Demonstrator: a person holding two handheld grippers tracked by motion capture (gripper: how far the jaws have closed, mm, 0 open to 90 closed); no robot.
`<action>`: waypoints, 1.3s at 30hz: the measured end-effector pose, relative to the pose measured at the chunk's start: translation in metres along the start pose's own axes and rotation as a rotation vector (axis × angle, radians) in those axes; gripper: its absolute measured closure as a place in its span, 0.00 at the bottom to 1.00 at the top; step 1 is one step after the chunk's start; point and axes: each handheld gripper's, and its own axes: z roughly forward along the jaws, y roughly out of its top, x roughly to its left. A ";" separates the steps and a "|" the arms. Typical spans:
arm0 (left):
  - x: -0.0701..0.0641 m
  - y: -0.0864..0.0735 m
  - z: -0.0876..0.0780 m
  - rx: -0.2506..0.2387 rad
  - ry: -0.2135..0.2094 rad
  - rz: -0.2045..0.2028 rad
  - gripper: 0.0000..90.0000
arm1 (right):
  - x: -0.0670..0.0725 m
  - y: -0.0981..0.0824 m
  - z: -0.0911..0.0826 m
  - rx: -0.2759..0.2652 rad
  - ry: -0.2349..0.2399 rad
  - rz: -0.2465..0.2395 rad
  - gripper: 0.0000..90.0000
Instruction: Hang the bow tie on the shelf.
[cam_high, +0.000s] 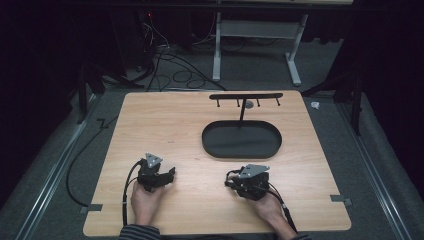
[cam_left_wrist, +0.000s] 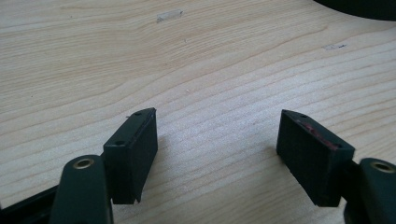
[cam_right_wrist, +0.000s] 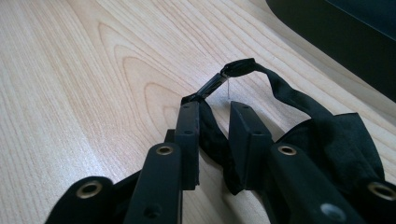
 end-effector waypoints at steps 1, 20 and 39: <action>0.000 0.000 0.000 0.000 0.001 0.000 0.33 | 0.000 0.000 0.000 0.003 0.000 -0.001 0.87; 0.000 0.000 0.000 -0.001 0.000 -0.001 0.33 | -0.003 0.001 -0.017 -0.061 0.017 -0.015 1.00; 0.000 0.000 0.000 -0.001 -0.002 -0.002 0.33 | -0.025 0.024 -0.072 -0.200 -0.001 0.014 1.00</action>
